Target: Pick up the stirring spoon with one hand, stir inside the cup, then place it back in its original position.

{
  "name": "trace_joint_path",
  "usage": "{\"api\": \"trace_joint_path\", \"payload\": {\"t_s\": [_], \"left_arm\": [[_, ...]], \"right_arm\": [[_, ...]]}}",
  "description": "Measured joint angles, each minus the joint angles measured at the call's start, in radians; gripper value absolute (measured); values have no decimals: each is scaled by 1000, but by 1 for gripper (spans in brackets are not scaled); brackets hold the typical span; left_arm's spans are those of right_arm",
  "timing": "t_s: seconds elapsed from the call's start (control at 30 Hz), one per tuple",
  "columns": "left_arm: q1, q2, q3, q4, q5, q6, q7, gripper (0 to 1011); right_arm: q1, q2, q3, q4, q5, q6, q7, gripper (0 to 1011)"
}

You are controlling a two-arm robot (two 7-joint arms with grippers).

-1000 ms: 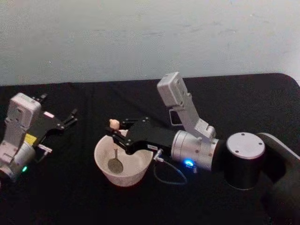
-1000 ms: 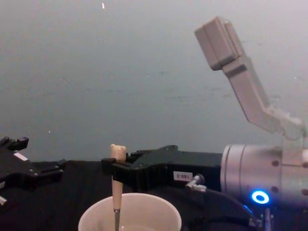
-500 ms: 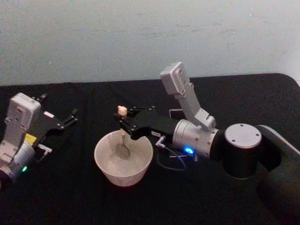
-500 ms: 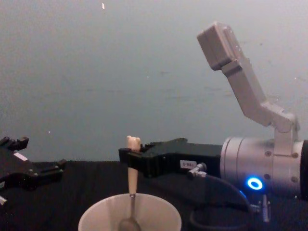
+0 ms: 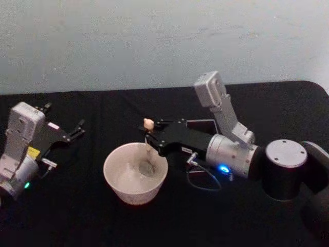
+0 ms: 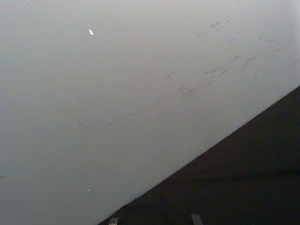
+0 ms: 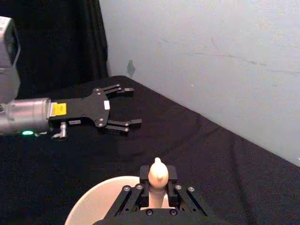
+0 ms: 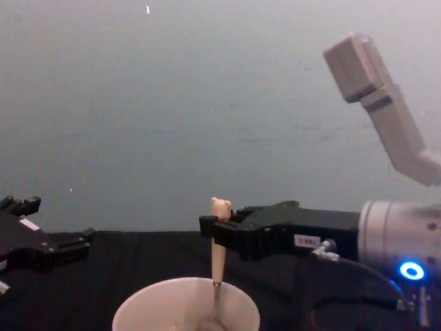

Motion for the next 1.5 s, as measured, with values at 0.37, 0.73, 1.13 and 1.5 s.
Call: {"api": "trace_joint_path", "payload": {"t_s": [0.37,0.73,1.13,1.5], "left_arm": [[0,0,0,0,0,0,0,1001],[0,0,0,0,0,0,0,1001],[0,0,0,0,0,0,0,1001],[0,0,0,0,0,0,0,1001]], "right_arm": [[-52,56,18,-86,47,9,28,208],[-84,101,-13,-153,79,19,56,207],[-51,67,-62,-129,83,39,47,207],[7,-2,-76,-54,65,45,3,207]]}}
